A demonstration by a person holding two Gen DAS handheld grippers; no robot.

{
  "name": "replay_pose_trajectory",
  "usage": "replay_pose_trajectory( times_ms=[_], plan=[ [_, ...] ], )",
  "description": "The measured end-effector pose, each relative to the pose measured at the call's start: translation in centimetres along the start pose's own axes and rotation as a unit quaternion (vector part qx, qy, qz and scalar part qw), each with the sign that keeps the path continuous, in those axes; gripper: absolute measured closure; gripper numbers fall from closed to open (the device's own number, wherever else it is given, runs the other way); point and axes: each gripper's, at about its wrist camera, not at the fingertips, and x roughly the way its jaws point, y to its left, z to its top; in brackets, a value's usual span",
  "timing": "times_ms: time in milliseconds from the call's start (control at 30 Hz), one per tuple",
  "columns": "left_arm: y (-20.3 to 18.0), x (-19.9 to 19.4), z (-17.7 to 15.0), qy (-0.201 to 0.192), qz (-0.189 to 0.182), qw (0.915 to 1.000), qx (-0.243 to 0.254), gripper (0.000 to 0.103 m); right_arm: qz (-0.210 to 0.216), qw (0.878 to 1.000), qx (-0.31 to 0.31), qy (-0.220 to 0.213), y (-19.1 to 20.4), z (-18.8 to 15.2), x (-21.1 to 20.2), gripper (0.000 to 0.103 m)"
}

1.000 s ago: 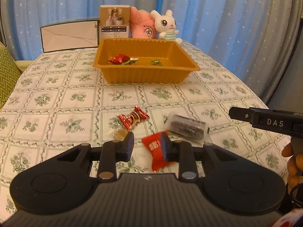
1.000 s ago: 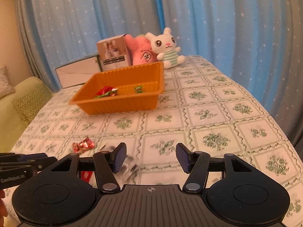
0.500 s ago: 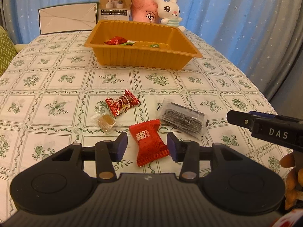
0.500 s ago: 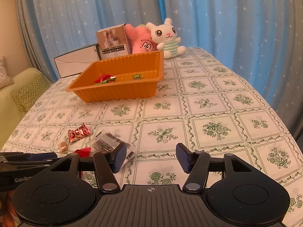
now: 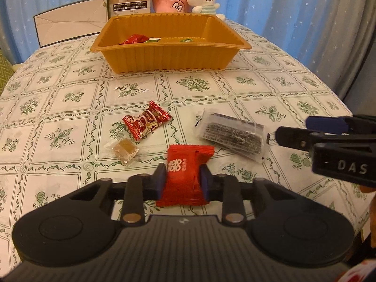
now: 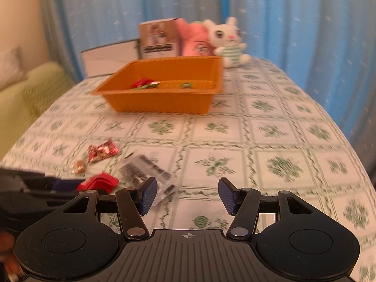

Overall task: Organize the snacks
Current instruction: 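Grasp the red square packet with the left tool while the right tool grasps the clear stick pack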

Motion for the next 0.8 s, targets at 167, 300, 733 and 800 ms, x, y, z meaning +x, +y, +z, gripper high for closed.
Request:
replay_pose_trajectory(
  times_ms=[167, 300, 733, 800],
  plan=[
    [0.6, -1.5, 0.1, -0.013, 0.002, 0.9998, 0.014, 0.080, 0.037, 0.997, -0.062, 0.003, 1.5, 0.5, 0.8, 0.045],
    [1.4, -2.7, 0.6, -0.032, 0.009, 0.9993, 0.016, 0.080, 0.066, 0.991, -0.113, 0.013, 2.7, 1.0, 2.0, 0.045],
    [3.6, -2.8, 0.7, -0.031, -0.005, 0.9991, -0.028, 0.080, 0.091, 0.975, -0.195, 0.060, 3.3, 2.1, 6.9, 0.045],
    [3.7, -2.7, 0.6, -0.029, -0.007, 0.9990, -0.032, 0.080, 0.094, 0.974, -0.196, 0.070, 3.3, 2.1, 7.5, 0.045]
  ],
)
